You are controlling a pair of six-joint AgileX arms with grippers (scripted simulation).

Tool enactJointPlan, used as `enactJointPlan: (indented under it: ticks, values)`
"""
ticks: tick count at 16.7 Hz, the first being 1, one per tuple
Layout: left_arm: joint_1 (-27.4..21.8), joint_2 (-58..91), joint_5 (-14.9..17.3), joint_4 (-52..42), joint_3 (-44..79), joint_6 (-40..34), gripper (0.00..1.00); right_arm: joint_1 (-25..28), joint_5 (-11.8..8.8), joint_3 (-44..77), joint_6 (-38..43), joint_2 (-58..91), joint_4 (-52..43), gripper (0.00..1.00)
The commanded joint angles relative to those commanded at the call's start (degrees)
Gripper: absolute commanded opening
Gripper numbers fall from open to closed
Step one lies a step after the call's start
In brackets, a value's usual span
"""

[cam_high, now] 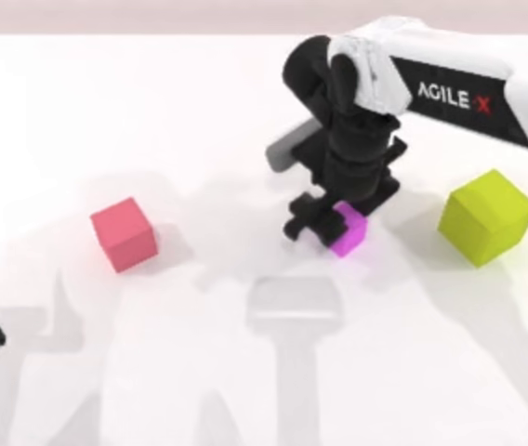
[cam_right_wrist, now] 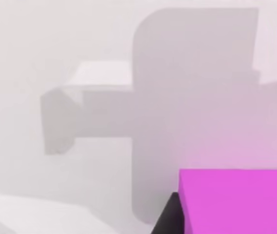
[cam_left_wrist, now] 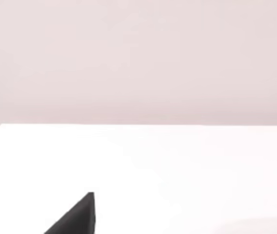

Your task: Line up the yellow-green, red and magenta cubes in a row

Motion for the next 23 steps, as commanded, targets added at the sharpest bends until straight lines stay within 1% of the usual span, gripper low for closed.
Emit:
enactJointPlan:
  ticks: [3, 8, 10, 15, 17, 19, 23]
  values:
    - [0.0, 0.0, 0.0, 0.0, 0.0, 0.0, 1.0, 0.2, 0.0, 2.4, -0.1, -0.3, -2.3, 0.0]
    - [0.0, 0.0, 0.0, 0.0, 0.0, 0.0, 1.0, 0.5, 0.0, 11.0, -0.1, -1.7, -13.0, 0.0]
    - [0.0, 0.0, 0.0, 0.0, 0.0, 0.0, 1.0, 0.5, 0.0, 12.1, -0.1, -2.2, -14.3, 0.0]
    - [0.0, 0.0, 0.0, 0.0, 0.0, 0.0, 1.0, 0.4, 0.0, 11.2, 0.8, -2.6, -13.9, 0.0]
    - [0.0, 0.0, 0.0, 0.0, 0.0, 0.0, 1.0, 1.2, 0.1, 8.1, 3.9, -5.1, -12.9, 0.0]
    - [0.0, 0.0, 0.0, 0.0, 0.0, 0.0, 1.0, 2.2, 0.2, 3.2, 9.3, -8.9, -11.4, 0.0]
    - [0.0, 0.0, 0.0, 0.0, 0.0, 0.0, 1.0, 5.1, 0.5, -11.3, 25.5, -18.5, -8.0, 0.0]
